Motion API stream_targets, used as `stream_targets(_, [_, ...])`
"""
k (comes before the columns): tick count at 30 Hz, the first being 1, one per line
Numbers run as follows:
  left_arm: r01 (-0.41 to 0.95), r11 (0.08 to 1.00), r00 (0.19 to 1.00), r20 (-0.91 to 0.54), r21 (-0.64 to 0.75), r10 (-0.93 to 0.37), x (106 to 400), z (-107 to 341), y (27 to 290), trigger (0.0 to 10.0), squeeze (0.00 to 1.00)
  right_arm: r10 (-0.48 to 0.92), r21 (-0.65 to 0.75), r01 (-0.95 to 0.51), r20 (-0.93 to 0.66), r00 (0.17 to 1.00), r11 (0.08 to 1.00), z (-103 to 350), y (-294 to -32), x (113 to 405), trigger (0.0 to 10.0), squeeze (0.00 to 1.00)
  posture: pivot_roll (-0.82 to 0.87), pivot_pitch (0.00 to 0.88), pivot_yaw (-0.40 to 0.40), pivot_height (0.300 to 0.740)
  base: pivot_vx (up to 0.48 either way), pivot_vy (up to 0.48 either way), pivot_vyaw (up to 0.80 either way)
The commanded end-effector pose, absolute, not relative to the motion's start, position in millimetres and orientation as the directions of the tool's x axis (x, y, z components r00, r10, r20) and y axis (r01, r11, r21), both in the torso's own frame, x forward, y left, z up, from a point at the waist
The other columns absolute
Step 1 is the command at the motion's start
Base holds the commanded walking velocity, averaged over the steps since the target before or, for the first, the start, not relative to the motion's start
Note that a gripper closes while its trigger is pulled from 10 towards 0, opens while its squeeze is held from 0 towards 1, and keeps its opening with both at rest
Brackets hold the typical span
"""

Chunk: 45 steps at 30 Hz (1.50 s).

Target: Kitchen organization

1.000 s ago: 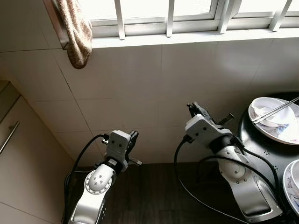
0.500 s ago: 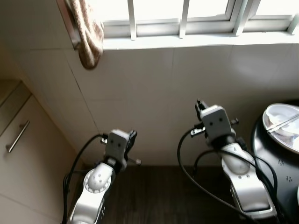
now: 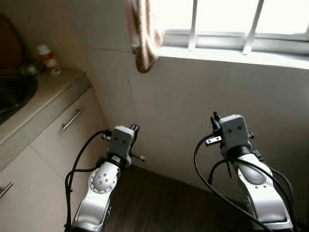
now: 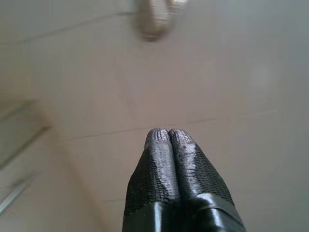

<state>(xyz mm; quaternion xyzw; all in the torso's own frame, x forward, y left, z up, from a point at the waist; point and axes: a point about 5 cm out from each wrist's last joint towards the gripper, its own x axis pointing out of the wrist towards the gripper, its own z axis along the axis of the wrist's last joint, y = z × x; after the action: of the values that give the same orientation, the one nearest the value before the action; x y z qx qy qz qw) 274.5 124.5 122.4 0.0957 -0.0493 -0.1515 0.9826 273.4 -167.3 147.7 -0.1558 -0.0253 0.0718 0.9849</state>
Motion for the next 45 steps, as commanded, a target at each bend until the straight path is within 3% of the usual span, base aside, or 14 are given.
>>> stream_targets(1, [0.256, 0.944, 0.959, 0.070, 0.211, -0.275, 275.3, 124.7, 130.2, 10.0, 0.00, 0.193, -0.286, -0.171, 0.050, 0.980, 0.943, 153.1, -157.4, 274.3, 10.0, 0.00, 0.01, 0.000, 0.022, 0.740, 0.000, 0.000, 0.79])
stream_targets(7, [0.252, 0.943, 0.959, 0.079, 0.216, -0.274, 277.0, 126.6, 128.4, 10.0, 0.00, 0.266, -0.499, -0.190, 0.085, 0.960, 0.845, 158.1, -149.8, 272.4, 10.0, 0.00, 0.01, 0.000, 0.026, 0.740, 0.000, 0.000, 0.79])
stream_targets(18, [0.245, 0.943, 0.955, 0.110, 0.225, -0.275, 280.8, 132.8, 126.2, 10.0, 0.00, 0.298, -0.661, -0.135, 0.140, 0.944, 0.738, 162.5, -144.8, 275.1, 10.0, 0.00, 0.01, 0.000, 0.026, 0.740, 0.000, 0.000, 0.79])
stream_targets(26, [0.227, 0.947, 0.949, 0.166, 0.227, -0.268, 284.1, 143.1, 126.0, 10.0, 0.00, 0.255, -0.644, -0.065, 0.206, 0.945, 0.762, 171.7, -148.2, 280.0, 10.0, 0.00, 0.02, 0.000, 0.025, 0.740, 0.000, 0.000, 0.79])
stream_targets(34, [0.174, 0.957, 0.952, 0.208, 0.234, -0.224, 292.8, 151.6, 134.7, 10.0, 0.00, 0.202, -0.692, 0.193, 0.445, 0.872, 0.696, 213.7, -161.4, 285.2, 10.0, 0.00, 0.02, 0.000, 0.018, 0.740, 0.000, 0.000, 0.79])
stream_targets(39, [0.165, 0.955, 0.951, 0.215, 0.246, -0.220, 294.4, 151.8, 135.2, 10.0, 0.00, 0.229, -0.713, 0.201, 0.458, 0.859, 0.672, 212.3, -155.9, 283.2, 10.0, 0.00, 0.02, 0.000, 0.018, 0.740, 0.000, 0.000, 0.49])
stream_targets(45, [0.158, 0.957, 0.948, 0.233, 0.242, -0.216, 295.9, 154.6, 135.7, 10.0, 0.00, 0.231, -0.690, 0.169, 0.447, 0.864, 0.704, 205.4, -151.6, 283.1, 10.0, 0.00, 0.03, 0.000, 0.014, 0.740, 0.000, 0.000, 0.00])
